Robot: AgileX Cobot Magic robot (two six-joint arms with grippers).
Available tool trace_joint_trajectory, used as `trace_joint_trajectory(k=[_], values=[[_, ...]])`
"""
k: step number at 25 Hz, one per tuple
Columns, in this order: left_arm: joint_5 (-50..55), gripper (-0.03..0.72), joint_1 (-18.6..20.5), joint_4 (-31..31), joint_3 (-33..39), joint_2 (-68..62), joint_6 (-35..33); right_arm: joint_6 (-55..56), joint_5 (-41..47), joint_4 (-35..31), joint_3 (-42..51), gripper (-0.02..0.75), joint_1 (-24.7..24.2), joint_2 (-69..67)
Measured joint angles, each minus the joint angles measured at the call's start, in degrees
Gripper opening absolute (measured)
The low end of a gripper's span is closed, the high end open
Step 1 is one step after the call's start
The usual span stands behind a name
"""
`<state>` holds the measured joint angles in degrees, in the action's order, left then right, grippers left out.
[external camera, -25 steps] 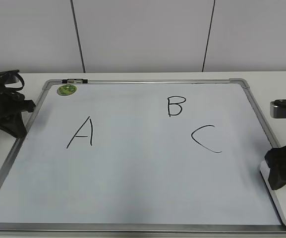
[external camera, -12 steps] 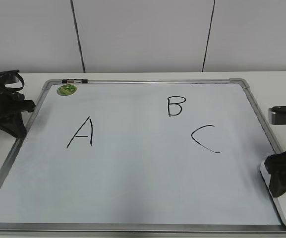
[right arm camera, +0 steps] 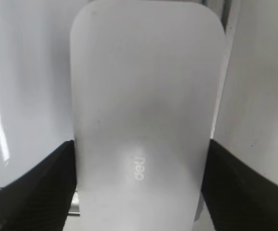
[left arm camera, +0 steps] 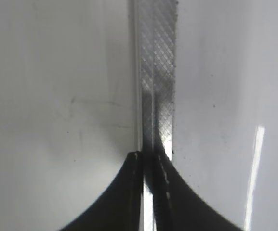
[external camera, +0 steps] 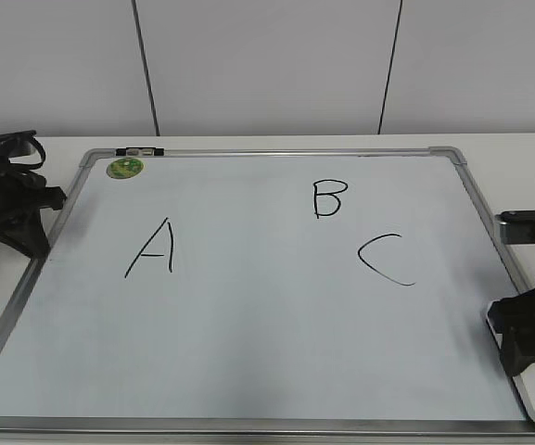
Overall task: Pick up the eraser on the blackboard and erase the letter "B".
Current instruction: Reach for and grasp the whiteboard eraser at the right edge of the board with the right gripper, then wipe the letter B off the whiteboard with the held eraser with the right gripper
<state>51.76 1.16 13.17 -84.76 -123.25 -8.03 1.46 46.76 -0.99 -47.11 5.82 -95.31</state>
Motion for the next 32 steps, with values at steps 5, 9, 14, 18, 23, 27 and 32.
trace_joint_trajectory(k=[5,9,14,18,23,27,32], values=[[0.0,0.011,0.0,0.0,0.0,0.0,0.0,0.1,-1.2,0.1,0.0,0.595,0.0,-0.6],[0.0,0.011,0.0,0.0,0.0,0.0,0.0,0.3,-2.0,0.1,0.0,0.594,0.0,-1.8],[0.0,0.011,0.0,0.0,0.0,0.0,0.0,0.7,-2.0,0.1,0.0,0.551,0.0,-1.8],[0.0,0.011,0.0,0.0,0.0,0.0,0.0,0.7,-2.1,0.1,0.0,0.539,0.0,-1.8],[0.0,0.011,0.0,0.0,0.0,0.0,0.0,0.7,-2.1,0.1,0.0,0.538,0.0,-1.6],[0.0,0.011,0.0,0.0,0.0,0.0,0.0,0.8,-1.9,0.1,0.1,0.538,0.0,1.2],[0.0,0.011,0.0,-0.1,0.0,0.0,0.0,0.7,-0.8,0.1,0.1,0.538,0.0,5.6]])
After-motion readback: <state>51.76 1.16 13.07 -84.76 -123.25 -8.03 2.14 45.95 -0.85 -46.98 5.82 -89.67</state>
